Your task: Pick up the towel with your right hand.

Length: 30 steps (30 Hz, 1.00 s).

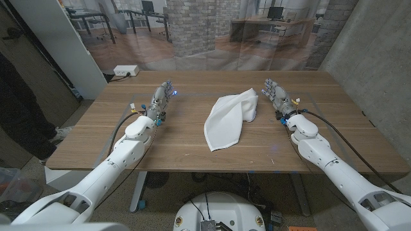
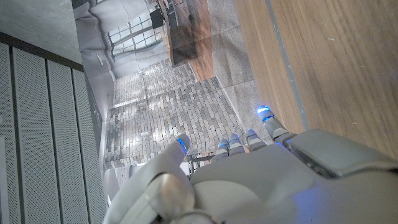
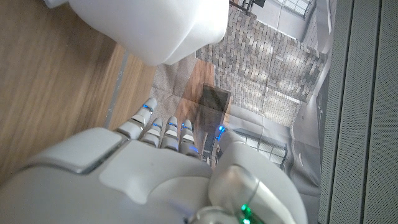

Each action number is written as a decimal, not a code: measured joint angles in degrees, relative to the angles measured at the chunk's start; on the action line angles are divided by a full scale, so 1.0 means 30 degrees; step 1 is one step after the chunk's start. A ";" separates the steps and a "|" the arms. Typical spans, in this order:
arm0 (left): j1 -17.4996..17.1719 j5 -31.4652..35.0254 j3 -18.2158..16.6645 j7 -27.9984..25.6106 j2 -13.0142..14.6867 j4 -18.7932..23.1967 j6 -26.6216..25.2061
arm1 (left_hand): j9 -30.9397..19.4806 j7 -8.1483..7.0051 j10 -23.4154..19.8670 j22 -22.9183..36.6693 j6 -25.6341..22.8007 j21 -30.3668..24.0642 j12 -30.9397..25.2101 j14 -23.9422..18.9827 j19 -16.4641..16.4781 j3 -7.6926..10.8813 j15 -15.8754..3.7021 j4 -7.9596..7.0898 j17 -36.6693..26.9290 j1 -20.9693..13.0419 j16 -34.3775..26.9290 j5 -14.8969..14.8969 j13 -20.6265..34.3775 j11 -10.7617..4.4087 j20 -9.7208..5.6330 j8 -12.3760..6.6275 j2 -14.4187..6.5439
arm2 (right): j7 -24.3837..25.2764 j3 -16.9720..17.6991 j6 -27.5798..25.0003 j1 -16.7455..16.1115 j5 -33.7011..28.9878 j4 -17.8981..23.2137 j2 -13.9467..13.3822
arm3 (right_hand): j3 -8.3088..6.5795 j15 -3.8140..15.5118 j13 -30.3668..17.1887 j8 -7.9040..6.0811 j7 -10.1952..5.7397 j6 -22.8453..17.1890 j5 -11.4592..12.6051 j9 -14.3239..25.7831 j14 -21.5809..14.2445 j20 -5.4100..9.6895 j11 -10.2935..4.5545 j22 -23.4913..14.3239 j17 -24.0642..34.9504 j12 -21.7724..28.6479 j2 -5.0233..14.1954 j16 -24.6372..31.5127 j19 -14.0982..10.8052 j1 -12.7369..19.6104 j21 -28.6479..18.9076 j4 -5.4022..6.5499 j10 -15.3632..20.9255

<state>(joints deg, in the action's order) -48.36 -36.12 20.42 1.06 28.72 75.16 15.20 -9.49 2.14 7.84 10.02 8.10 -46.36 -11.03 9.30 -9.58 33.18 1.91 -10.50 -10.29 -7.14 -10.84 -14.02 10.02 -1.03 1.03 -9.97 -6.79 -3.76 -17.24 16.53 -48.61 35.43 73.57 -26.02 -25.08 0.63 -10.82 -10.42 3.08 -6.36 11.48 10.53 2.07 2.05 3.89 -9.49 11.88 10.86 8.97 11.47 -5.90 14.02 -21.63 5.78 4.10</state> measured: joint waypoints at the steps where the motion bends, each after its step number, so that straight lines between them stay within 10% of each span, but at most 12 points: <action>1: -0.0103 0.0038 -0.0231 0.0000 -0.0162 0.0108 -0.0036 | 0.0000 0.0000 0.0000 0.0001 0.0000 -0.0025 0.0000 0.0000 0.0000 0.0005 0.0000 -0.0004 0.0000 0.0000 0.0000 0.0000 0.0000 0.0000 -0.0001 0.0000 0.0000 | -0.0547 0.0325 -0.0245 -0.0045 -0.0685 -0.0024 0.0271 | 0.0000 0.0000 0.0000 0.0000 0.0000 0.0000 0.0000 0.0006 0.0000 0.0000 0.0000 0.0000 -0.0001 0.0000 0.0001 0.0000 -0.0001 0.0001 0.0000 0.0000 0.0000; 18: -0.0466 0.0956 -0.1427 0.0333 -0.0988 0.0329 -0.0667 | 0.0003 0.0069 0.0200 0.0000 0.0067 -0.0038 0.0001 0.0096 0.0002 0.0004 -0.0097 -0.0004 0.0003 0.0000 0.0001 0.0001 -0.0001 0.0001 0.0000 0.0001 0.0000 | -0.3152 0.4269 -0.1769 -0.0436 -0.4858 -0.0014 0.3532 | -0.0206 -0.0172 0.0003 0.0000 0.0005 0.0003 0.0000 -0.0018 0.0172 0.0002 0.0104 0.0003 0.0048 0.0000 0.0101 0.0000 -0.0001 0.0098 0.0080 0.0206 0.0104; 30: -0.0474 0.1512 -0.1747 0.0601 -0.1258 0.0299 -0.0846 | -0.0089 0.0174 0.0086 -0.0001 0.0172 0.0057 0.0002 0.0125 -0.0099 0.0003 0.0076 -0.0003 0.0004 0.0115 0.0002 0.0001 -0.0003 0.0115 0.0103 0.0001 0.0113 | -0.3617 0.6035 -0.2035 -0.0684 -0.7123 0.0486 0.4958 | 0.0136 -0.0963 0.0004 -0.0148 0.0548 -0.0337 -0.0164 -0.0048 -0.0352 -0.0334 0.0766 0.0005 -0.0391 0.0150 -0.0676 -0.0001 -0.0748 0.0715 0.0375 -0.1087 0.0601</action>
<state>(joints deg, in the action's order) -49.78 -31.58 15.17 2.87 24.95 76.06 12.66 -9.76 2.66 8.10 10.02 8.62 -46.19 -11.02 9.68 -9.88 33.19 2.14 -10.51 -10.27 -6.79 -10.83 -14.02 10.01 -0.68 1.34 -9.97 -6.45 -14.61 0.86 10.42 -50.66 14.06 75.03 -11.14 -24.68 -2.26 -10.80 -10.87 4.72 -7.37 10.99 10.39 1.02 1.05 6.19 -9.48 10.70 11.31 6.94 11.47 -8.14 16.17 -20.50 2.52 5.90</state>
